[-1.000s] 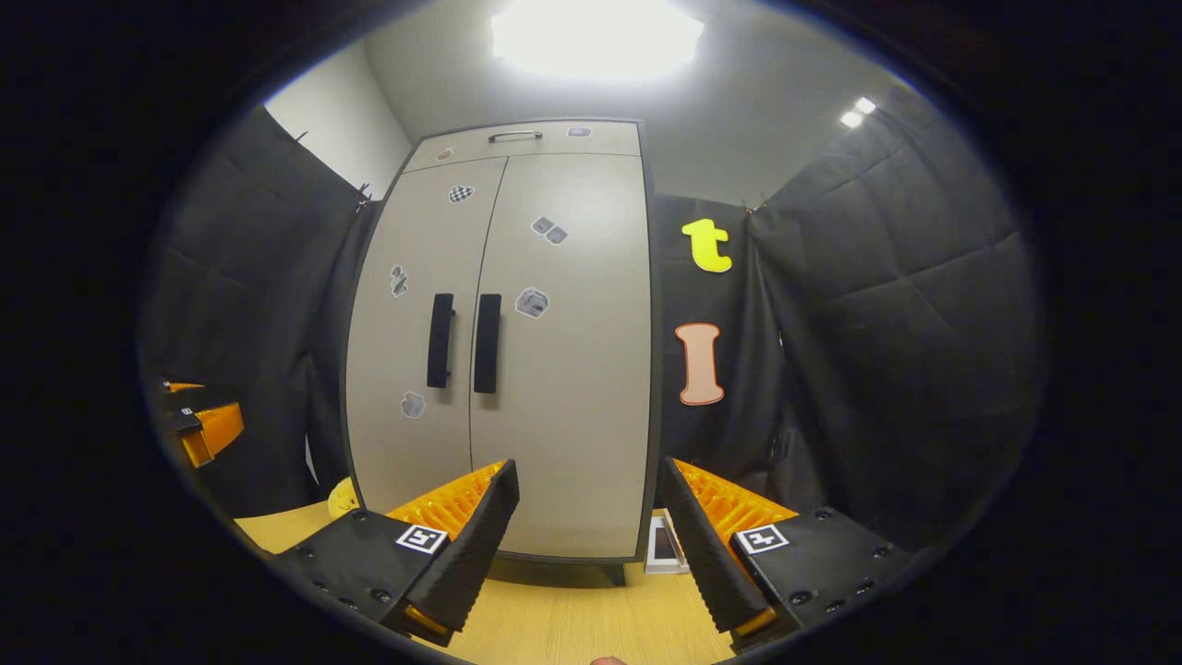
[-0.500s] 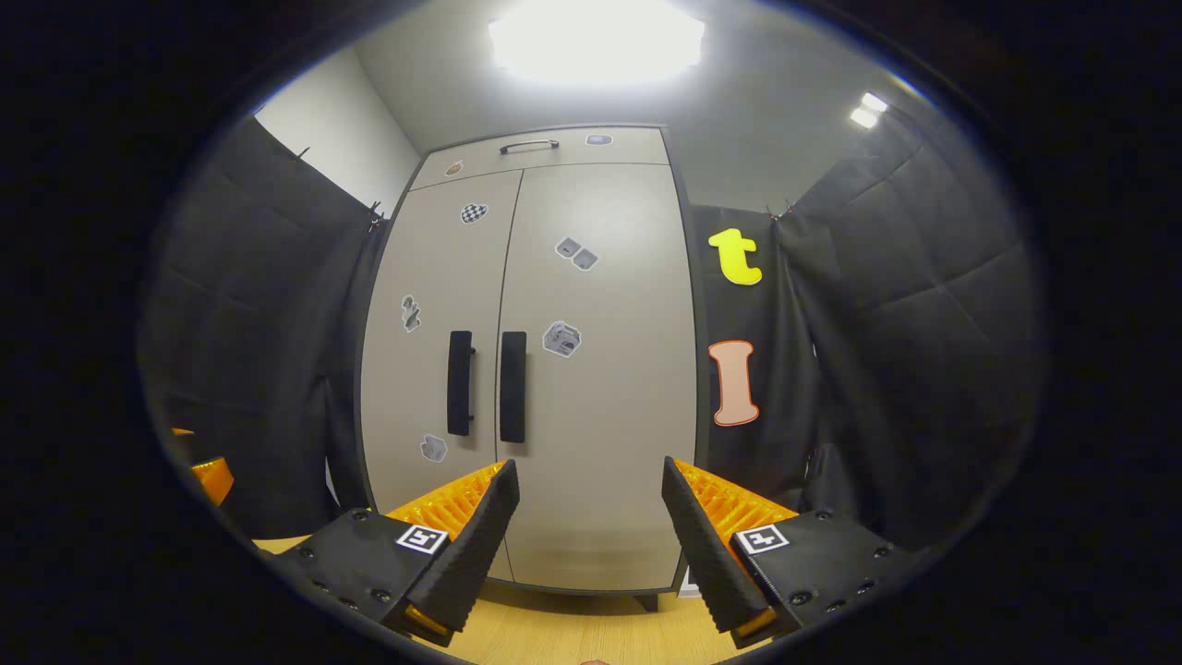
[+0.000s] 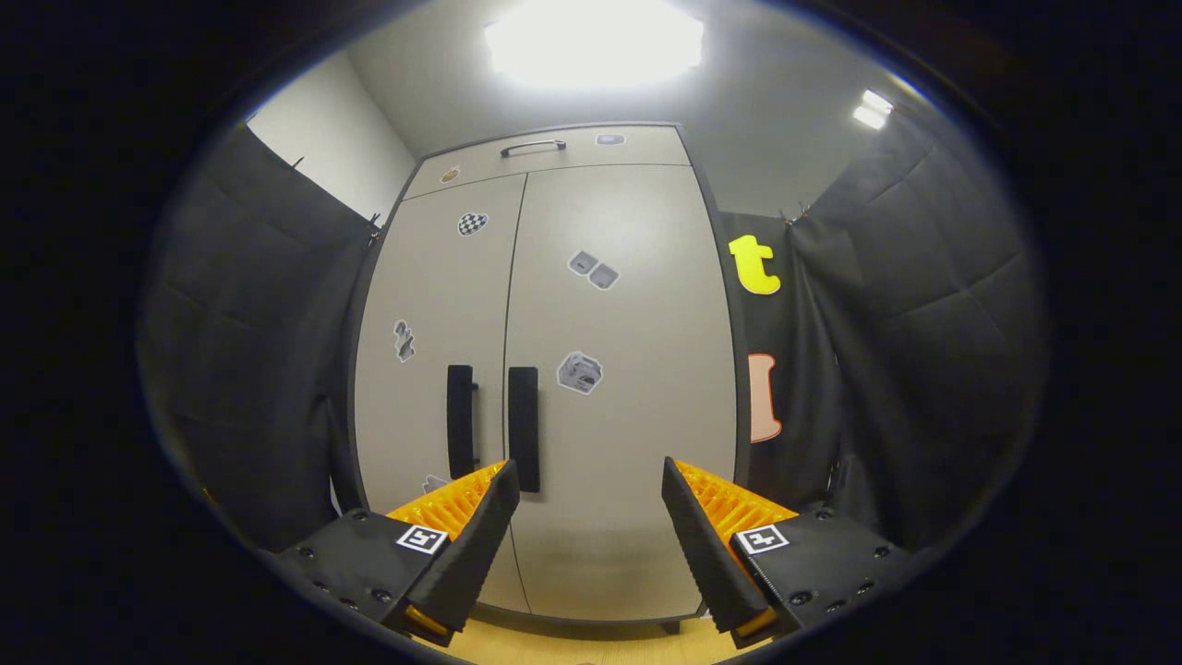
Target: Open the right door of the double-door shoe cabinet with the right hand, and open the left door with the left hand.
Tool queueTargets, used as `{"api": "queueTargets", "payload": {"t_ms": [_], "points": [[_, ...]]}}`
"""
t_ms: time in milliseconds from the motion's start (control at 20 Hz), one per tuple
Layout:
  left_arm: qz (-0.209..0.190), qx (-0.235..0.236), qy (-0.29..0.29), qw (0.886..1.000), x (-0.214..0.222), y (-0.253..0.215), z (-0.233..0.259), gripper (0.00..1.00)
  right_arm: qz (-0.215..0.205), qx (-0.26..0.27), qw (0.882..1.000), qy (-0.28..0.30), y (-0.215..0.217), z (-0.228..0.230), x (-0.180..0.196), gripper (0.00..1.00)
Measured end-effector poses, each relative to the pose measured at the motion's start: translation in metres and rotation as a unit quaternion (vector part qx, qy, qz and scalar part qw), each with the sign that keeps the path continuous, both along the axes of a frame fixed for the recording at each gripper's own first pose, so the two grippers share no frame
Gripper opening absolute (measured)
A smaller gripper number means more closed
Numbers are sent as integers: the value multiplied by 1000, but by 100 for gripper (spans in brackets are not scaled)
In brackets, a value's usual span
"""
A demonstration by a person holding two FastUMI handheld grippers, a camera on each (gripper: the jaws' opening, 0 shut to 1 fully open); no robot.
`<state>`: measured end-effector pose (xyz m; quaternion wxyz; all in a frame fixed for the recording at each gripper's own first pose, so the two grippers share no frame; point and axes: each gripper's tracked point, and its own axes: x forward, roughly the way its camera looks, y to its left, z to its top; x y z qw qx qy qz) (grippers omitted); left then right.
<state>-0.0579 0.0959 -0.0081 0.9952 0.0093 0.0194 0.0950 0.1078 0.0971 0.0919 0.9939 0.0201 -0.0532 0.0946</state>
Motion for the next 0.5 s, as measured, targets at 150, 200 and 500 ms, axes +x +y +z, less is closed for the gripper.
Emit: {"api": "queueTargets", "payload": {"t_ms": [150,200,500], "points": [[11,4,0,1000,-6,9,0,94,7,-1,1000,0,11,7,17,98],[13,5,1,1000,-7,11,0,94,9,-3,1000,2,16,8,23,97],[24,9,3,1000,-11,18,-2,95,26,-3,999,18,43,10,52,98]]}}
